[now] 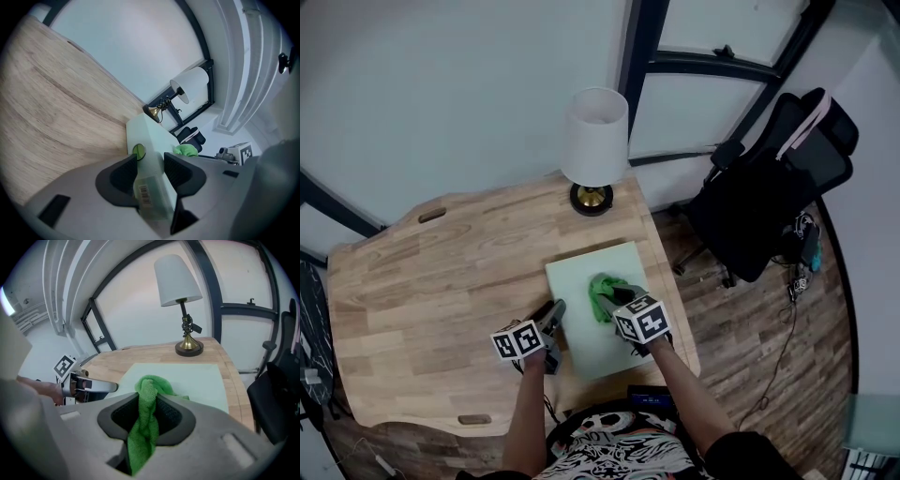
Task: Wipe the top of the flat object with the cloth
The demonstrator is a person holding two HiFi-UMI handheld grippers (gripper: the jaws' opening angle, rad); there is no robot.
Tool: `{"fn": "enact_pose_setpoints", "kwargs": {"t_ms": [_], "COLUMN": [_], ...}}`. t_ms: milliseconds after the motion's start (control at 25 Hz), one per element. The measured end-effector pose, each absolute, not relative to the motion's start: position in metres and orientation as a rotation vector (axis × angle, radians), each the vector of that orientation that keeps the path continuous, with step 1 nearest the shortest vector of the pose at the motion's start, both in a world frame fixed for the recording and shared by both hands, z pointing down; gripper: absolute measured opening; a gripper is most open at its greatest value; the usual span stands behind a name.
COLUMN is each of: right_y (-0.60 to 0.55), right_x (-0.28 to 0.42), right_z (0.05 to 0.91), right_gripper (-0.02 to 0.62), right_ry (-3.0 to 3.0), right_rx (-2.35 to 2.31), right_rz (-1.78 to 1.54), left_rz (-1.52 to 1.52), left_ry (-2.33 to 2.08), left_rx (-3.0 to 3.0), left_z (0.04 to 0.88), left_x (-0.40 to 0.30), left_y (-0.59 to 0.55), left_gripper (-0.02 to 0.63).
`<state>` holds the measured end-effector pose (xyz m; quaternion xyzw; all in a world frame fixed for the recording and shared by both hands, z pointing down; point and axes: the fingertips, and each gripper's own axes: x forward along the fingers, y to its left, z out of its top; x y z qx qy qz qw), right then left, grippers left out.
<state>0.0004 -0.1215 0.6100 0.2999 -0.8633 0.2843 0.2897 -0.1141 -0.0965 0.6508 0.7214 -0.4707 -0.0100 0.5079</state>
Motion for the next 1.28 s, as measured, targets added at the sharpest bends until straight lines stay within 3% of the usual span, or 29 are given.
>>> {"fn": "enact_pose_setpoints", "kwargs": {"t_ms": [760, 1120, 1240, 1280], "right_y": [-0.053, -0.054, -0.058, -0.059], "right_x": [0.003, 0.023, 0.039, 0.043], "right_z": [0.616, 0.577, 0.557, 0.549], "right_gripper": [0.094, 0.094, 0.094, 0.094], "right_ry": [-2.321, -2.39, -2.394, -2.392], "right_rx": [0.742, 0.946, 1.095, 1.139], "right_rz": [0.826, 0.735, 0.606, 0.559], "left_rz": [-0.038, 0.143, 0.177, 0.184], "left_ry": [-1.182, -1.556, -1.609, -1.626], "left_rx": [1.745, 1.964, 2.048, 2.075], "left_z": [0.65, 0.578, 0.55, 0.541], "left_x": [-0.11, -0.132, -0.124, -0.121], "left_y": [-0.1, -0.09, -0.078, -0.073], "left_gripper": [0.173, 0.161, 0.04, 0.038]}}
